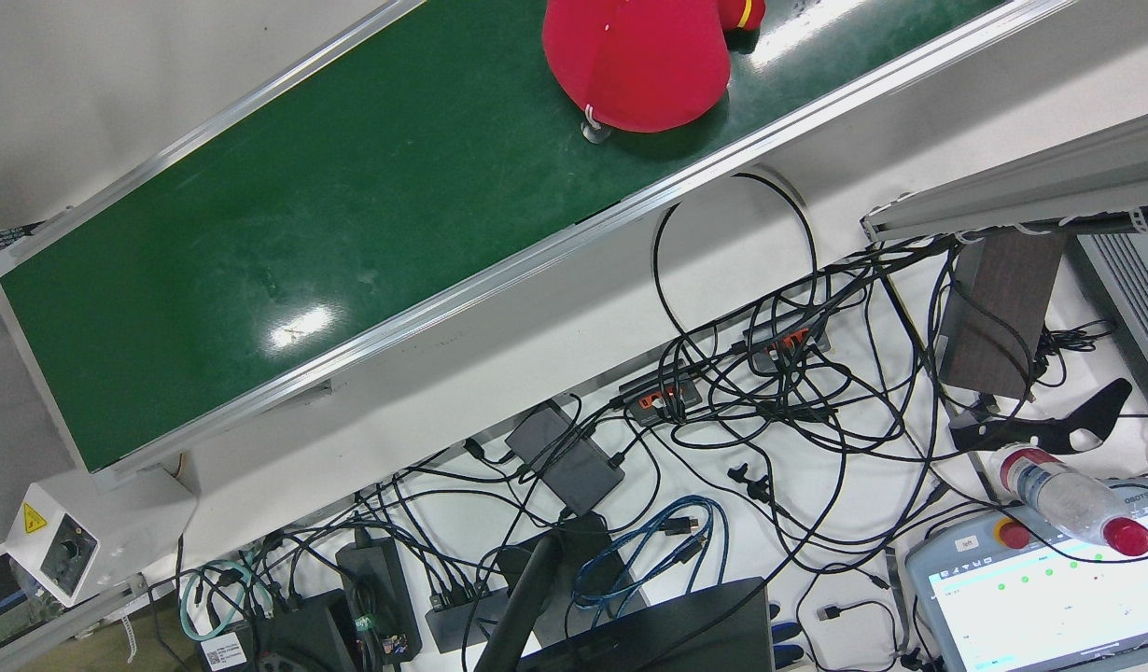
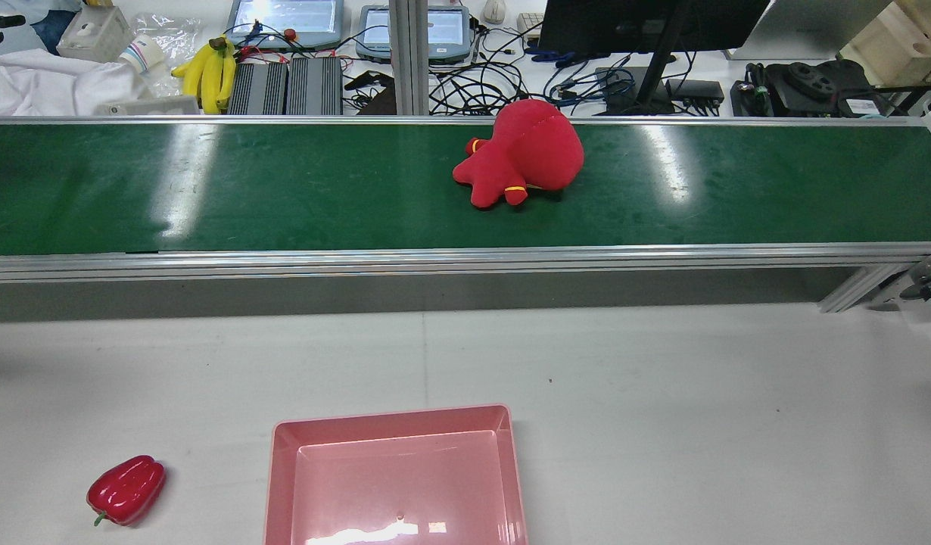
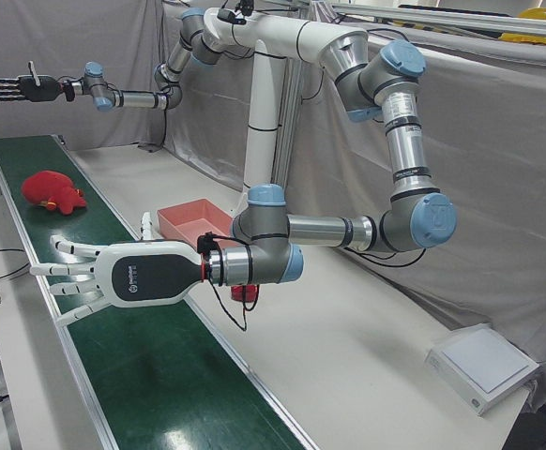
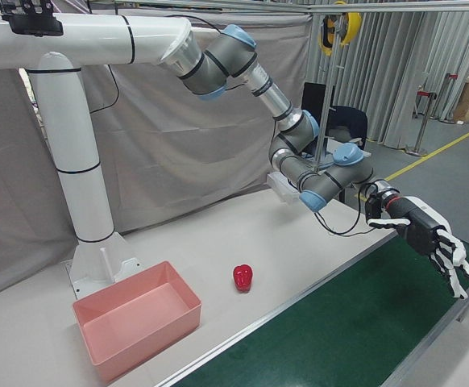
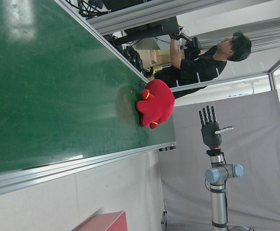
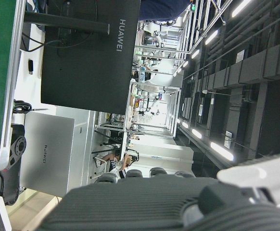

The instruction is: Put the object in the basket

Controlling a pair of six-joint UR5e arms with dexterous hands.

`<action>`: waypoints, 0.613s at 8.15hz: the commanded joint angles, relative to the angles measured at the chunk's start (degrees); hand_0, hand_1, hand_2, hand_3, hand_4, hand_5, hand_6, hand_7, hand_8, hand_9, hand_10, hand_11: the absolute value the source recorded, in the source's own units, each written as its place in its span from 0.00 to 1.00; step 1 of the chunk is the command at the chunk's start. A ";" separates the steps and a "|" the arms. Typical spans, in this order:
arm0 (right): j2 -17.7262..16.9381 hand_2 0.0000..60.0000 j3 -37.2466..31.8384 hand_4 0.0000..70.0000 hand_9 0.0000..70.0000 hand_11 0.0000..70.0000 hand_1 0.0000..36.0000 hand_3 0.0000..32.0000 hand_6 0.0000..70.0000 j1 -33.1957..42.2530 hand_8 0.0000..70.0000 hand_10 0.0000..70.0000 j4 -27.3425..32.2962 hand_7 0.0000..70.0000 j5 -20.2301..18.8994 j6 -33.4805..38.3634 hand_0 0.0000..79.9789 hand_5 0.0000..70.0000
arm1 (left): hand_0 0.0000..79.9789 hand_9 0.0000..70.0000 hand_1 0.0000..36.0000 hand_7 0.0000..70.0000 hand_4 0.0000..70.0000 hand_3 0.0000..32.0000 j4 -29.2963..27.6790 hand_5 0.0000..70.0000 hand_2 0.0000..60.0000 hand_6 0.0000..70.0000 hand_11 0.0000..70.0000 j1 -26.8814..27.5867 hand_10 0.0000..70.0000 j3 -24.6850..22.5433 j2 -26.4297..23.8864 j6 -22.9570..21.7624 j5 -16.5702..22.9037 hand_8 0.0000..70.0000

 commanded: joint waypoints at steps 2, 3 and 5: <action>0.00 0.00 0.05 0.00 0.00 0.00 0.00 0.00 0.00 0.00 0.00 0.00 0.00 0.00 0.00 0.00 0.00 0.00 | 0.60 0.19 0.21 0.12 0.04 0.65 0.09 0.43 0.00 0.06 0.05 0.04 0.02 -0.23 0.12 -0.11 -0.05 0.21; 0.00 0.00 0.05 0.00 0.00 0.00 0.00 0.00 0.00 0.00 0.00 0.00 0.00 0.00 0.00 0.00 0.00 0.00 | 0.60 0.19 0.21 0.12 0.04 0.64 0.09 0.43 0.00 0.06 0.05 -0.04 0.03 -0.23 0.12 -0.11 -0.06 0.21; 0.00 0.00 -0.04 0.00 0.00 0.00 0.00 0.00 0.00 0.00 0.00 0.00 0.00 0.00 0.00 0.00 0.00 0.00 | 0.60 0.19 0.22 0.12 0.04 0.64 0.09 0.43 0.00 0.06 0.06 -0.05 0.03 -0.23 0.03 -0.11 -0.06 0.21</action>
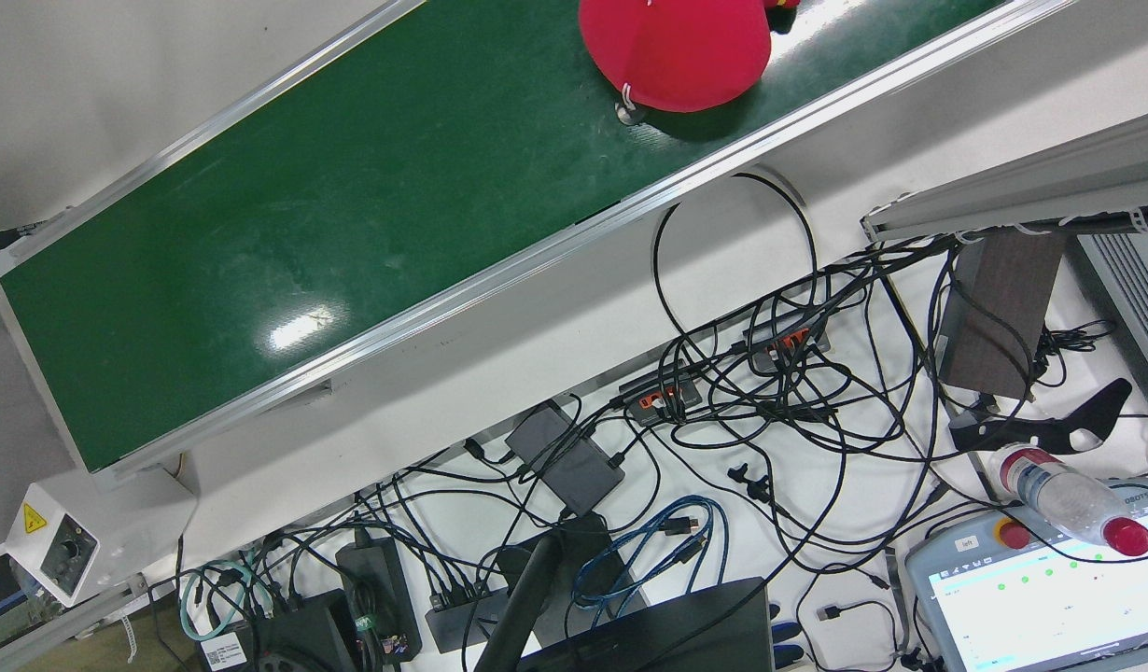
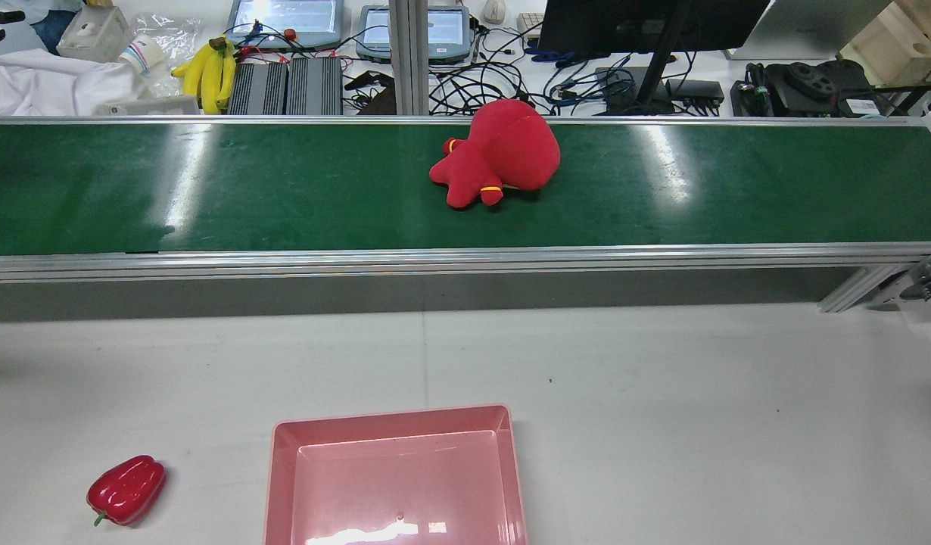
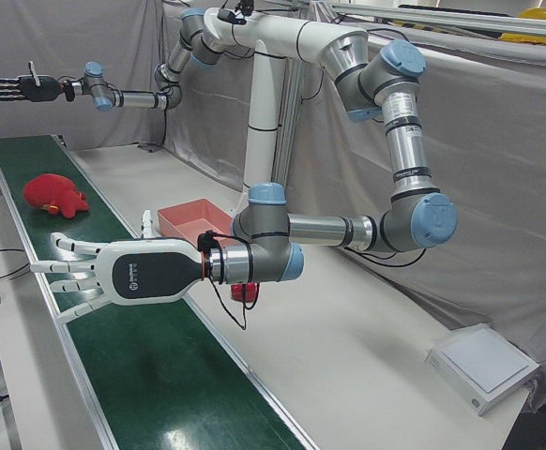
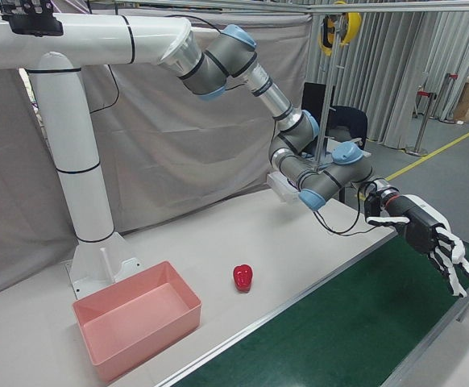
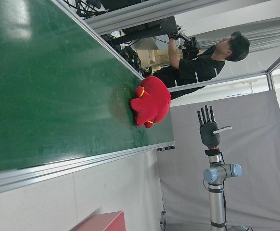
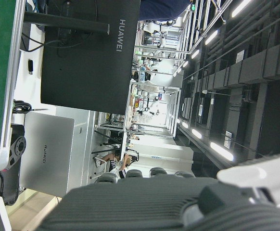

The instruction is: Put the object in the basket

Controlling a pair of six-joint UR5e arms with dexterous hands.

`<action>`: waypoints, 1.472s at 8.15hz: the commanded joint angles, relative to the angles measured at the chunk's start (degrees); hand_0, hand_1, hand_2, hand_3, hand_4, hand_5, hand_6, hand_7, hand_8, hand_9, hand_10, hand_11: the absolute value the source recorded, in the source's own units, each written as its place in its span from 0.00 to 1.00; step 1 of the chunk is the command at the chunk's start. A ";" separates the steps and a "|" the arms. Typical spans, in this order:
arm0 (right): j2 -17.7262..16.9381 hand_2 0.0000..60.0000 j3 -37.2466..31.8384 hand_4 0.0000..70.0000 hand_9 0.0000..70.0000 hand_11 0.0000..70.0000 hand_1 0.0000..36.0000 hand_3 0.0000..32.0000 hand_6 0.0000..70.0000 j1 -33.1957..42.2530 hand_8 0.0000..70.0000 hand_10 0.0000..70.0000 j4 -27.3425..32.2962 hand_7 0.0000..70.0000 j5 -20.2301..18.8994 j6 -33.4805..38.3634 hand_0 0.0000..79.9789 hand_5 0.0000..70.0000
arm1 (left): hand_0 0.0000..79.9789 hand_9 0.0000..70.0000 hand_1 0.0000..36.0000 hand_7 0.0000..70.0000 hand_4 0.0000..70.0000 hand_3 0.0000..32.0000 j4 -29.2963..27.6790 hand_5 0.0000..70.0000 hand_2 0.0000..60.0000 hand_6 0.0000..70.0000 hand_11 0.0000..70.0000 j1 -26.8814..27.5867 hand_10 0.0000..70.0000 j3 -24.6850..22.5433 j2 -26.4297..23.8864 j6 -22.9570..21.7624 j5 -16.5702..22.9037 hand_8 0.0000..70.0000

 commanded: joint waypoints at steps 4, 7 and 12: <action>0.00 0.00 -0.06 0.00 0.00 0.00 0.00 0.00 0.00 0.00 0.00 0.00 0.00 0.00 0.00 0.00 0.00 0.00 | 0.60 0.19 0.21 0.12 0.04 0.64 0.00 0.43 0.00 0.06 0.05 -0.11 0.03 0.01 -0.06 0.00 0.08 0.21; 0.00 0.00 0.02 0.00 0.00 0.00 0.00 0.00 0.00 0.00 0.00 0.00 0.00 0.00 0.00 0.00 0.00 0.00 | 0.60 0.20 0.23 0.12 0.05 0.66 0.00 0.43 0.00 0.06 0.06 -0.11 0.03 0.01 -0.05 0.00 -0.01 0.21; 0.00 0.00 -0.06 0.00 0.00 0.00 0.00 0.00 0.00 0.00 0.00 0.00 0.00 0.00 0.00 0.00 0.00 0.00 | 0.60 0.20 0.21 0.12 0.05 0.67 0.00 0.43 0.00 0.06 0.06 -0.37 0.03 -0.43 -0.06 -0.70 -0.01 0.21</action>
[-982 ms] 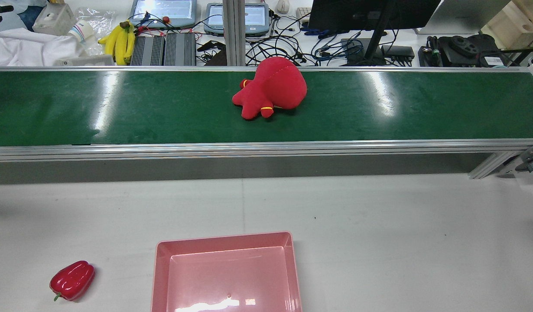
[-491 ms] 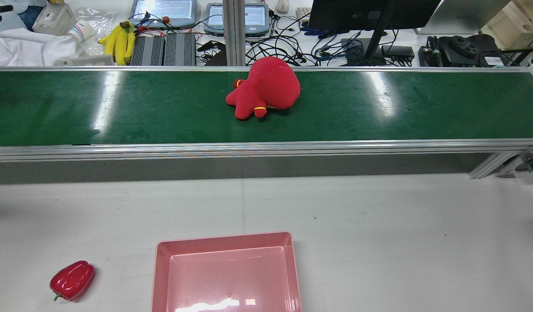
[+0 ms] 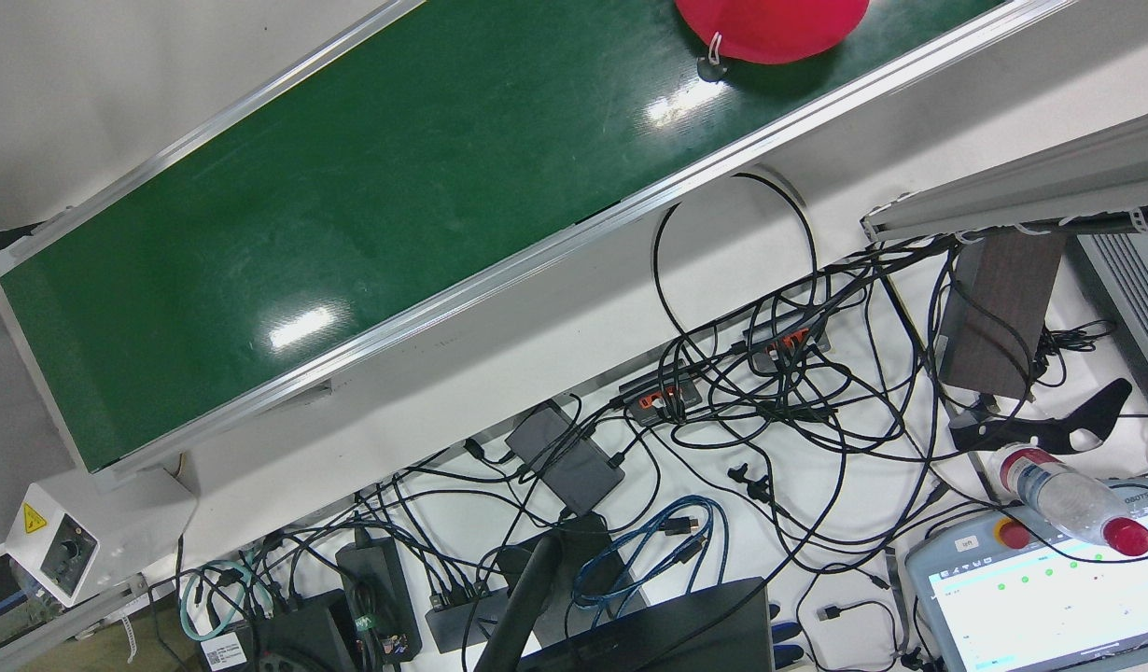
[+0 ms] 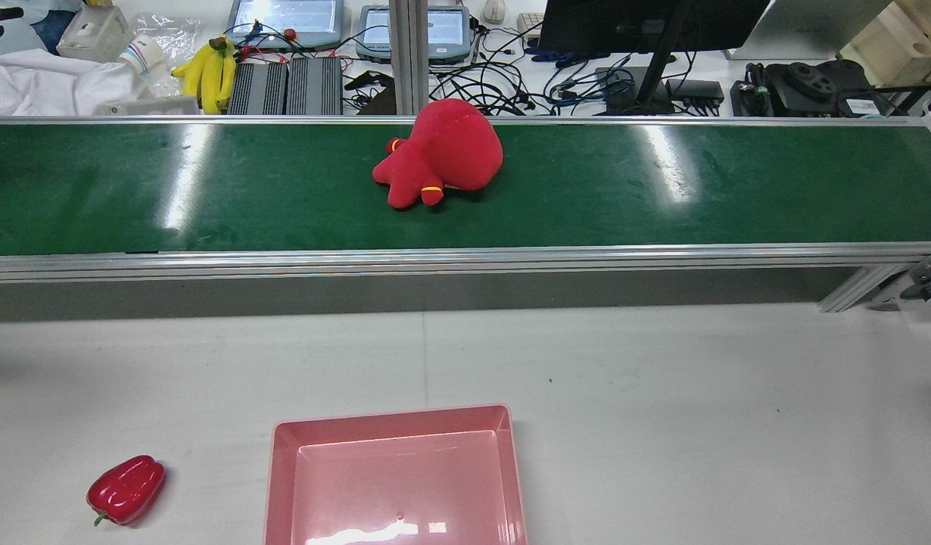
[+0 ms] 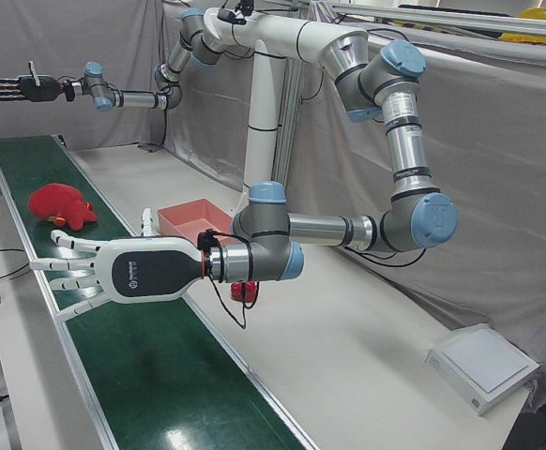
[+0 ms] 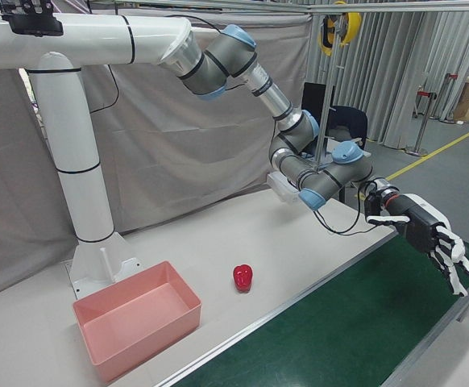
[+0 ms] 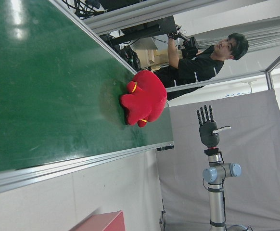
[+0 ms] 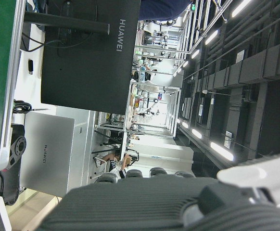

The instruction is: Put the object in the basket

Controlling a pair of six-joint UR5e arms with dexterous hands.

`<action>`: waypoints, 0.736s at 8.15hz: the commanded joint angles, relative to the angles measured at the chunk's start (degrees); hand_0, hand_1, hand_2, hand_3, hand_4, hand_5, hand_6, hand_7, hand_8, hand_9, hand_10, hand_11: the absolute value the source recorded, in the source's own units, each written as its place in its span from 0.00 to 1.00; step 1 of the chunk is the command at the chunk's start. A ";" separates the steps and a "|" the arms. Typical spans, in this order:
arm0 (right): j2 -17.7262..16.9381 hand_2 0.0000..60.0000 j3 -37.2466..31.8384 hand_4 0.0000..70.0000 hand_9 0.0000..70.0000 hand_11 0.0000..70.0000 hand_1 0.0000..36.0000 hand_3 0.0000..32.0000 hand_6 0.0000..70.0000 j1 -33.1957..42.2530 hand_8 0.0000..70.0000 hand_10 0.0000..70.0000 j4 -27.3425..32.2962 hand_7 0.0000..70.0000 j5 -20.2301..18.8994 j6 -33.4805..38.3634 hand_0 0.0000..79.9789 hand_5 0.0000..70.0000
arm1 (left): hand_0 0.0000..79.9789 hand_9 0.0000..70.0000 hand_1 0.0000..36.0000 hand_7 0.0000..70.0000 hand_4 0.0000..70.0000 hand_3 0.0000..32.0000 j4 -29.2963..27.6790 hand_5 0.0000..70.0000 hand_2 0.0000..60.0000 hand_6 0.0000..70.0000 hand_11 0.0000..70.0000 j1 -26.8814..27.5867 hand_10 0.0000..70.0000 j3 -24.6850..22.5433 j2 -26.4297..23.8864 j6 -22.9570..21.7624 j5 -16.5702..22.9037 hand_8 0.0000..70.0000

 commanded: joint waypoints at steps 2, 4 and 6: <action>0.00 0.00 -0.03 0.00 0.00 0.00 0.00 0.00 0.00 0.00 0.00 0.00 0.00 0.00 0.00 0.00 0.00 0.00 | 0.60 0.20 0.21 0.12 0.05 0.64 0.00 0.45 0.00 0.06 0.06 0.01 0.03 -0.09 0.00 -0.39 -0.08 0.21; 0.00 0.00 -0.12 0.00 0.00 0.00 0.00 0.00 0.00 0.00 0.00 0.00 0.00 0.00 0.00 0.00 0.00 0.00 | 0.63 0.18 0.25 0.12 0.04 0.74 0.00 0.44 0.00 0.05 0.09 0.18 0.05 -0.18 0.09 -0.04 -0.08 0.19; 0.00 0.00 -0.03 0.00 0.00 0.00 0.00 0.00 0.00 0.00 0.00 0.00 0.00 0.00 0.00 0.00 0.00 0.00 | 0.72 0.18 0.45 0.12 0.06 0.66 0.00 0.42 0.00 0.04 0.14 0.36 0.07 -0.18 0.09 0.31 -0.08 0.18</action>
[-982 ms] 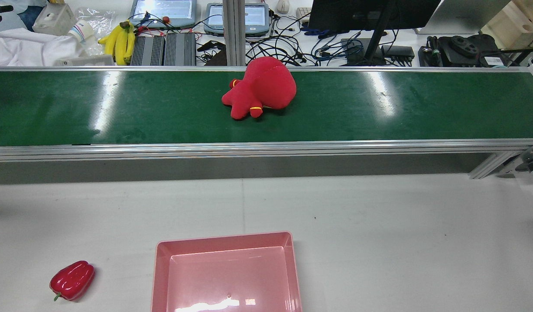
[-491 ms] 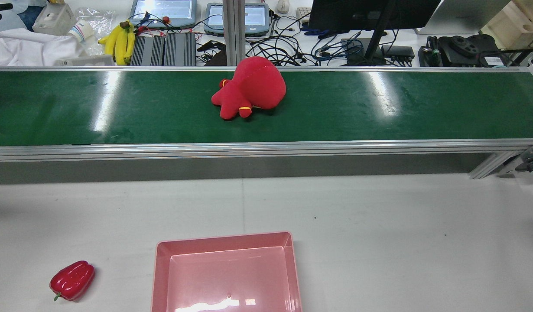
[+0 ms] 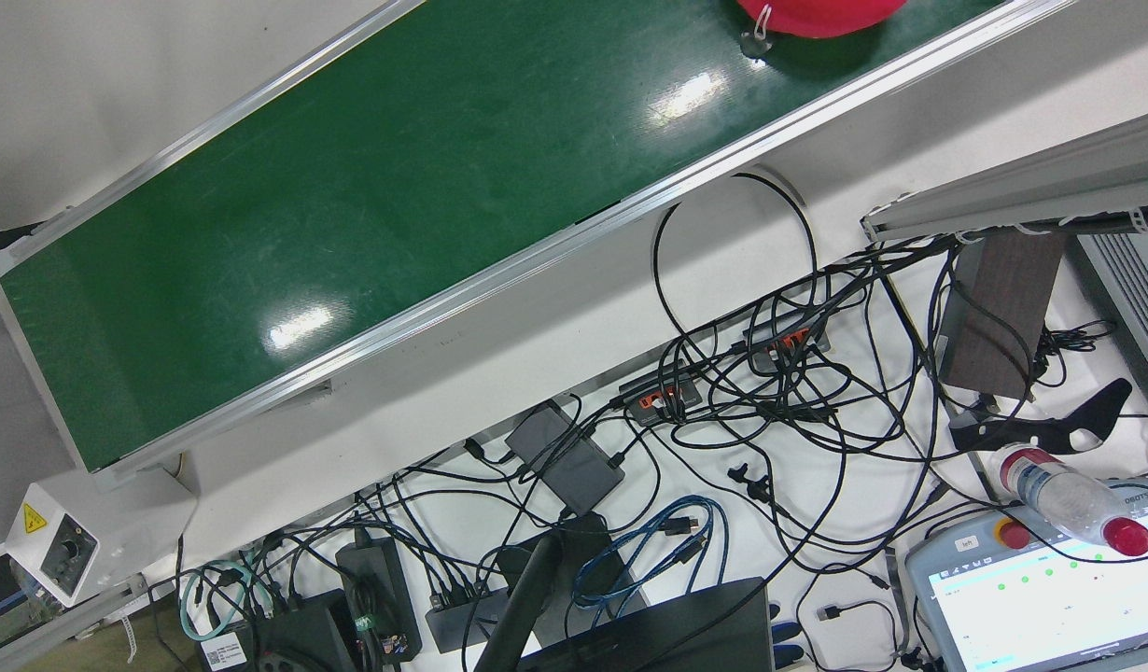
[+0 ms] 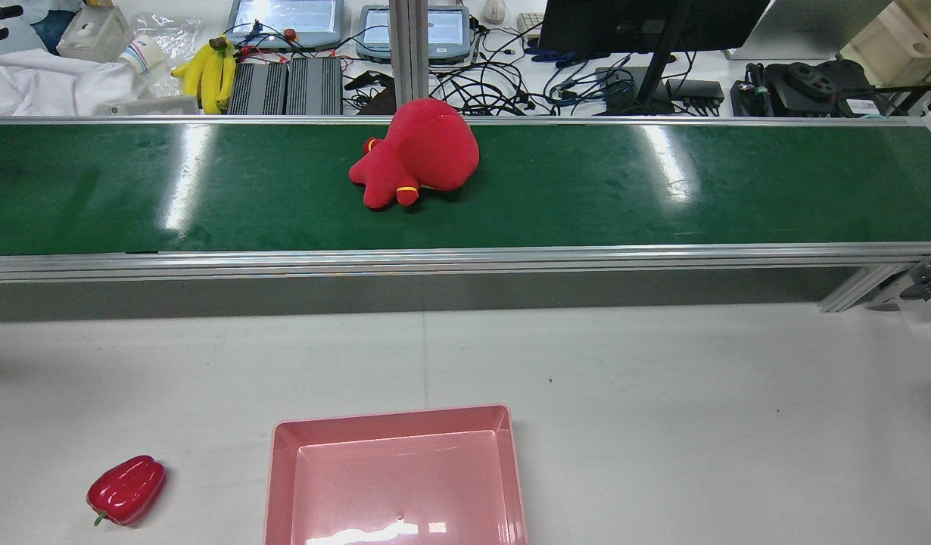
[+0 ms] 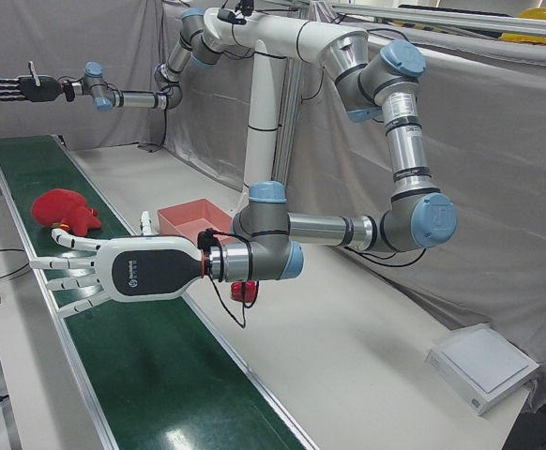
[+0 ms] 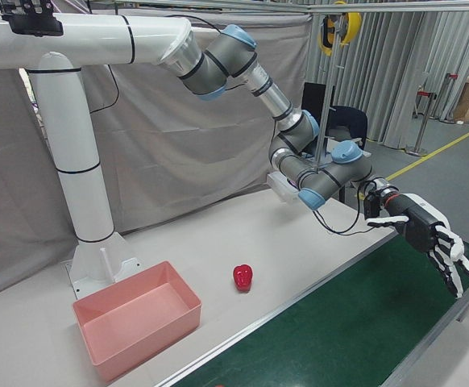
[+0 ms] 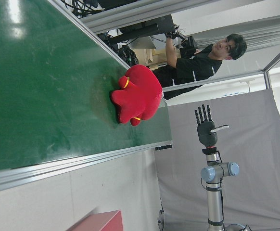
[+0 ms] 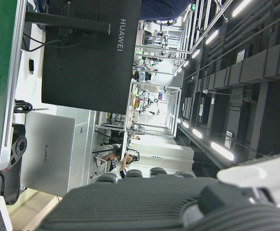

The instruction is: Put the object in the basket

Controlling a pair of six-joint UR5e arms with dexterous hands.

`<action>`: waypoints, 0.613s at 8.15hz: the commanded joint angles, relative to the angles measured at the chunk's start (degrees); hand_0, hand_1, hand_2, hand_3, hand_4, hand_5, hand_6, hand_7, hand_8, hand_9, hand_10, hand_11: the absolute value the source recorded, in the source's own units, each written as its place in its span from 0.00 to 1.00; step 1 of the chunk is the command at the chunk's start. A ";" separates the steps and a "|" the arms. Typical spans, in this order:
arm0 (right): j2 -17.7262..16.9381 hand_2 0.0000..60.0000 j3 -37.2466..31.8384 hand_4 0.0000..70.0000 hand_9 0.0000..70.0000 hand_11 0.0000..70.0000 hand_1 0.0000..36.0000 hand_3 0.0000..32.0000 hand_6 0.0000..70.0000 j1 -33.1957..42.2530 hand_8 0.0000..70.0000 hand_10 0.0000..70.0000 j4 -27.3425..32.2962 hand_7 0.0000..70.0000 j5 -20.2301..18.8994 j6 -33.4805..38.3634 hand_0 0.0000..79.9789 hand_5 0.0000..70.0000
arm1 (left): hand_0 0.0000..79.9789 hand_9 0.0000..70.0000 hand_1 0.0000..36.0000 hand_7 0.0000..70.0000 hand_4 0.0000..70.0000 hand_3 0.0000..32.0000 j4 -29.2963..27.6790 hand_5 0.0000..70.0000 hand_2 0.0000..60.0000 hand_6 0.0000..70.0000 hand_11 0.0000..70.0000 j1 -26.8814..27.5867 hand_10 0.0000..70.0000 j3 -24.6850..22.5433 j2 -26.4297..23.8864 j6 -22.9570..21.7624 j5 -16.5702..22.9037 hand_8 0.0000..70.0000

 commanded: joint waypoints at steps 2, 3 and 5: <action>0.00 0.00 0.07 0.00 0.00 0.00 0.00 0.00 0.00 0.02 0.00 0.00 0.00 0.00 0.00 0.00 0.00 0.00 | 0.89 0.17 0.78 0.12 0.08 0.62 0.00 0.33 0.21 0.02 0.19 -0.03 0.10 -0.03 0.01 0.35 0.00 0.17; 0.00 0.00 0.07 0.00 0.00 0.00 0.00 0.00 0.00 0.02 0.00 0.00 0.00 0.00 0.00 0.00 0.00 0.00 | 0.80 0.17 0.64 0.12 0.09 0.63 0.00 0.34 0.05 0.03 0.18 -0.11 0.10 -0.03 0.01 0.35 -0.09 0.17; 0.00 0.00 0.07 0.00 0.00 0.00 0.00 0.00 0.00 0.02 0.00 0.00 0.00 0.00 0.00 0.00 0.00 0.00 | 0.74 0.18 0.47 0.12 0.10 0.59 0.00 0.37 0.00 0.04 0.16 -0.03 0.09 -0.03 0.01 0.35 -0.09 0.18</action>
